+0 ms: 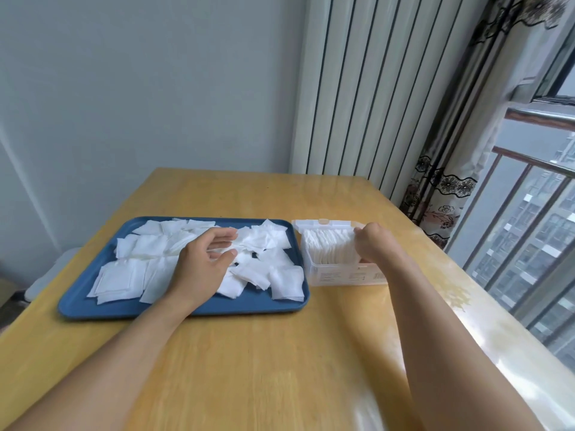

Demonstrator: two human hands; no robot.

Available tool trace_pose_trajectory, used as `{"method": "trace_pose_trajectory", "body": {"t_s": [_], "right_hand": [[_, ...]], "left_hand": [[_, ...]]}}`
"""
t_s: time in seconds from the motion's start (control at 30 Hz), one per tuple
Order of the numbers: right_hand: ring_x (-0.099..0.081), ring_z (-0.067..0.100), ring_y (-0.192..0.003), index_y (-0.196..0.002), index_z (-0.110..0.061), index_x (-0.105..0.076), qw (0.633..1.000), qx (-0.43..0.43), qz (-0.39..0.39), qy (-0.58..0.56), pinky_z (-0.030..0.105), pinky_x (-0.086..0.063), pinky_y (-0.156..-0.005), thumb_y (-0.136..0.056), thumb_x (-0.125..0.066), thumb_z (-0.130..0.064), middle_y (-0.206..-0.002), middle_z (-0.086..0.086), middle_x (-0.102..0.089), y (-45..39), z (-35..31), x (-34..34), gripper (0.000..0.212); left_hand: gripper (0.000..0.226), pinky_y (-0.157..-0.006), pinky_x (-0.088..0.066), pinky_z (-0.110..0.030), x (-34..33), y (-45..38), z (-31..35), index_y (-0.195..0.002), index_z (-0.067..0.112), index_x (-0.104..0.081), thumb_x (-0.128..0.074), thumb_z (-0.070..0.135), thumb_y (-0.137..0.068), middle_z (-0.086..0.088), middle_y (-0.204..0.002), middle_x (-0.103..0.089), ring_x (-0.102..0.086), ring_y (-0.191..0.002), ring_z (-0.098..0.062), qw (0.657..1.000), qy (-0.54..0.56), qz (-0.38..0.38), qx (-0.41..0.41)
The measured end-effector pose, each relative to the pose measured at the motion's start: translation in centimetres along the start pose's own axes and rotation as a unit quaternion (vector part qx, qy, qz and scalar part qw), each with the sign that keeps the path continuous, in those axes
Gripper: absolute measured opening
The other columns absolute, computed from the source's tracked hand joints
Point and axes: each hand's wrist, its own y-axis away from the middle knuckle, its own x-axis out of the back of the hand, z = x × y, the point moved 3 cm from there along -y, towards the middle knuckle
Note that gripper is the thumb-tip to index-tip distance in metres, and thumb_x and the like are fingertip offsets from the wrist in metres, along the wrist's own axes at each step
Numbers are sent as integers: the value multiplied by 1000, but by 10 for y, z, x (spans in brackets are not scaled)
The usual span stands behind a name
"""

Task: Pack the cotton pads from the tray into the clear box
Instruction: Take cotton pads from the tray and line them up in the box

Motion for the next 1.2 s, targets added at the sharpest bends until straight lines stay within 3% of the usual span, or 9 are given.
{"method": "trace_pose_trajectory", "body": {"t_s": [0.2, 0.3, 0.43, 0.53, 0.67, 0.83, 0.9, 1.0, 1.2], "right_hand": [[-57, 30, -70, -77, -10, -55, 980, 124, 154, 7, 33, -45, -56, -103, -49, -21, -79, 6, -62, 22, -38, 30, 28], [-67, 14, -86, -104, -19, -74, 967, 248, 29, -39, 24, -55, -73, -94, -70, -23, -100, -4, -73, 48, -82, 13, 11], [-63, 12, -96, -123, -20, -70, 938, 297, -163, 66, 25, -49, -82, -82, -82, -40, -121, -4, -69, 81, -111, -49, 47], [-63, 26, -107, -118, -12, -70, 933, 313, -110, 138, 39, -54, -90, -87, -71, -37, -115, 5, -70, 92, -112, -82, 40], [-64, 29, -86, -98, -12, -68, 937, 326, -30, 118, 39, -54, -71, -86, -51, -9, -88, 7, -71, 94, -110, -90, 22], [-52, 26, -71, -87, -23, -48, 962, 249, -30, -104, 34, -38, -53, -98, -48, -16, -70, -2, -58, 86, -98, -84, 13], [-64, 21, -72, -103, -18, -55, 932, 198, -95, -290, 34, -52, -60, -100, -56, -22, -85, -1, -70, 87, -97, -81, 5], [-73, 18, -77, -116, -8, -59, 844, 136, -215, -473, 29, -56, -67, -100, -63, -17, -99, 9, -76, 93, -100, -85, 19], [-74, 26, -90, -118, -7, -64, 807, 137, -280, -501, 30, -58, -78, -99, -66, -21, -104, 12, -74, 103, -105, -88, 24]], "left_hand": [[27, -99, -49, -26, 1, 0, -1, -106, 27, -71, -73, 5, -90, 17, -112, -71, -64, -110, -5, 998, -62, -10, 8], [30, -98, -43, -24, 0, 4, -7, -111, 36, -68, -74, 15, -90, 17, -119, -67, -58, -117, -6, 981, -172, -89, 15], [49, -102, -41, -21, 2, 6, -10, -126, 37, -61, -73, 7, -88, 18, -126, -63, -55, -121, -3, 972, -191, -134, 24], [54, -98, -39, -12, 5, 3, -9, -130, 32, -59, -70, -1, -89, 17, -123, -64, -56, -119, -1, 979, -160, -121, 26], [47, -108, -42, -23, 6, 2, -11, -133, 28, -58, -69, 6, -92, 13, -122, -66, -58, -118, -3, 985, -134, -106, 32], [37, -106, -44, -22, 5, 0, -7, -129, 26, -60, -69, 13, -95, 10, -121, -67, -60, -118, -4, 992, -73, -87, 46], [32, -101, -47, -20, 4, -1, -1, -125, 22, -64, -72, 17, -94, 8, -117, -70, -63, -113, -2, 996, -13, -72, 58], [15, -90, -50, -20, 4, 0, 6, -110, 20, -71, -71, 19, -95, 10, -102, -75, -68, -99, 0, 993, 63, -50, 86], [2, -80, -56, -29, 7, -1, 6, -91, 17, -73, -75, 17, -91, 2, -87, -76, -70, -83, -7, 988, 104, 16, 111]]}}
